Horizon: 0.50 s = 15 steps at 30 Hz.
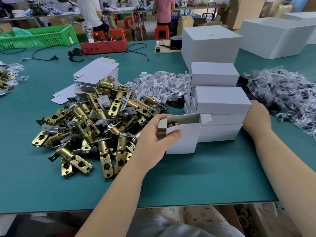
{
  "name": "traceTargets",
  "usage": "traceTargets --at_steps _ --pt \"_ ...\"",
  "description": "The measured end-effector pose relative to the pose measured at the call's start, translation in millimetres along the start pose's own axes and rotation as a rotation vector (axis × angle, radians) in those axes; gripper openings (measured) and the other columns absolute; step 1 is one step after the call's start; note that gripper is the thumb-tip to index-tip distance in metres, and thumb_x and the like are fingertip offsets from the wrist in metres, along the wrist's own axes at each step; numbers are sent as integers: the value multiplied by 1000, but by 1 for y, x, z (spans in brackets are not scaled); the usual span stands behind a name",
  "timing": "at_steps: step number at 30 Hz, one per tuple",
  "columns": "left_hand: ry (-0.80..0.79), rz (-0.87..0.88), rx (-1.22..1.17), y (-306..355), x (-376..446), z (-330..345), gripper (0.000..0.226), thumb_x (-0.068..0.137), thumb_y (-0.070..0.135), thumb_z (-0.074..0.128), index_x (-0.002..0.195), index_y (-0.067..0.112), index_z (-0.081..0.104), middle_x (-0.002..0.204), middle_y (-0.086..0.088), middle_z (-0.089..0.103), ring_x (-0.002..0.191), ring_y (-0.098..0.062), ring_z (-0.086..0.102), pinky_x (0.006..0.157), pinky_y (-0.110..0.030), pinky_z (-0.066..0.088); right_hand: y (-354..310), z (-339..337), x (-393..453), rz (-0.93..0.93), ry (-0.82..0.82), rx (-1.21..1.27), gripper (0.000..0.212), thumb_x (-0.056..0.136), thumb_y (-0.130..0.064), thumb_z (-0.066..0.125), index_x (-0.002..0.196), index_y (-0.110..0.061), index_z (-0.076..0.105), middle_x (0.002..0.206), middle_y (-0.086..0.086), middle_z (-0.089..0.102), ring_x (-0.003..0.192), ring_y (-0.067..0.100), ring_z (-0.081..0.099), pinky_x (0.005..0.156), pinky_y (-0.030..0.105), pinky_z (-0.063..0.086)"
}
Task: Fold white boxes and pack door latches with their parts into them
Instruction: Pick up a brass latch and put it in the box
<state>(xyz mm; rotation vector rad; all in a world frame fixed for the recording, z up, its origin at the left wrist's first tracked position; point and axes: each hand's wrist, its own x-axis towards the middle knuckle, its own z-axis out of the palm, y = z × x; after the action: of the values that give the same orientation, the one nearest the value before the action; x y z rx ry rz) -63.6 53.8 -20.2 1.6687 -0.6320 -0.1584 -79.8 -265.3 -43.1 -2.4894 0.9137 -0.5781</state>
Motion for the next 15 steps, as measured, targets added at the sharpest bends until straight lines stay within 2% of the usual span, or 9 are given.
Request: traceTargets --at_steps 2,6,9,12,13,15 --pt "1 0 -11 0 0 0 32 76 41 70 103 54 58 104 16 67 99 -12 65 88 -30 54 -1 -4 -4 77 86 240 23 96 -14 46 114 -1 52 111 23 58 101 36 52 80 40 38" --pt "3 -10 -21 1 0 0 35 74 47 70 107 48 58 105 14 67 100 -12 65 89 -32 53 3 -8 -9 122 123 534 14 92 -20 58 105 -15 59 105 12 63 86 22 52 76 37 43" --pt "-6 -11 -28 0 0 0 37 72 49 70 108 47 59 105 14 68 100 -13 65 92 -37 54 2 -14 -10 188 69 918 29 91 -13 63 119 -7 65 101 5 67 84 15 60 72 29 52" --pt "-13 -9 -35 0 0 -1 38 72 48 71 108 48 58 107 15 68 101 -11 66 92 -36 54 2 -21 -8 152 9 1184 50 85 -1 66 133 0 51 106 5 63 84 11 63 75 19 52" --pt "-14 -9 -43 0 0 -1 38 73 47 71 108 48 58 108 17 68 101 -9 67 92 -35 53 2 -24 -8 130 -22 1226 58 83 3 65 138 0 45 108 6 62 87 12 64 81 20 53" --pt "-17 -9 -64 0 1 -1 36 76 41 72 107 50 59 109 17 68 102 -7 67 95 -35 53 0 -25 -8 78 -60 1143 65 82 8 64 141 -2 41 109 2 63 95 11 63 90 23 52"
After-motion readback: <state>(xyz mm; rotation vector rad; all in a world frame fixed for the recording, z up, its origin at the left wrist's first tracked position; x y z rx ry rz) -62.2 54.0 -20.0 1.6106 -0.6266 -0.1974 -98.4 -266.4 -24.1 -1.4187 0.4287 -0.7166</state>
